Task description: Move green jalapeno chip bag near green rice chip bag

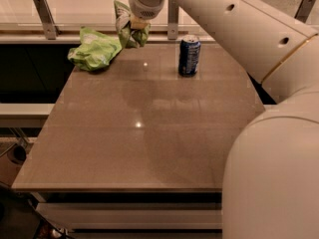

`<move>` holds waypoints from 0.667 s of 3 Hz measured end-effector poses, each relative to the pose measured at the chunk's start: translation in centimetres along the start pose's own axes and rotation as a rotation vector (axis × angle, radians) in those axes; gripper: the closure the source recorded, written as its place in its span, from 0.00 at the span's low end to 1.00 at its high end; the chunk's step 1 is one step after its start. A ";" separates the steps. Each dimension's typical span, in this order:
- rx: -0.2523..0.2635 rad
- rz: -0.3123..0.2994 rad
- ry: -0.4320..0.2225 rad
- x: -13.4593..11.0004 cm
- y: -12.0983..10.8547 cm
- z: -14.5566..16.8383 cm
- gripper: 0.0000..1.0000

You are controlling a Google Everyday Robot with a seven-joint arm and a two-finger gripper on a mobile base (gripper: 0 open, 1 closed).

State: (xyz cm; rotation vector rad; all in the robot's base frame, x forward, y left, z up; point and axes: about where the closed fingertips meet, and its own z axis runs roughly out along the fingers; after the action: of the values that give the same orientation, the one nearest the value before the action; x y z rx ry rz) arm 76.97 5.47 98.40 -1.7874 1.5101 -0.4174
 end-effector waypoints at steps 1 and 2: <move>0.000 0.001 -0.002 0.0 0.0 0.3 1.00; -0.004 0.000 -0.002 -0.1 0.1 0.6 0.82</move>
Offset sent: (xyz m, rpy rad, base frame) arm 0.0023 0.0013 -0.0022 0.0021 0.0006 0.0007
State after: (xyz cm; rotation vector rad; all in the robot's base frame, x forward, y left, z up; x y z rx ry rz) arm 77.22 5.75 97.95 -1.7904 1.5099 -0.4126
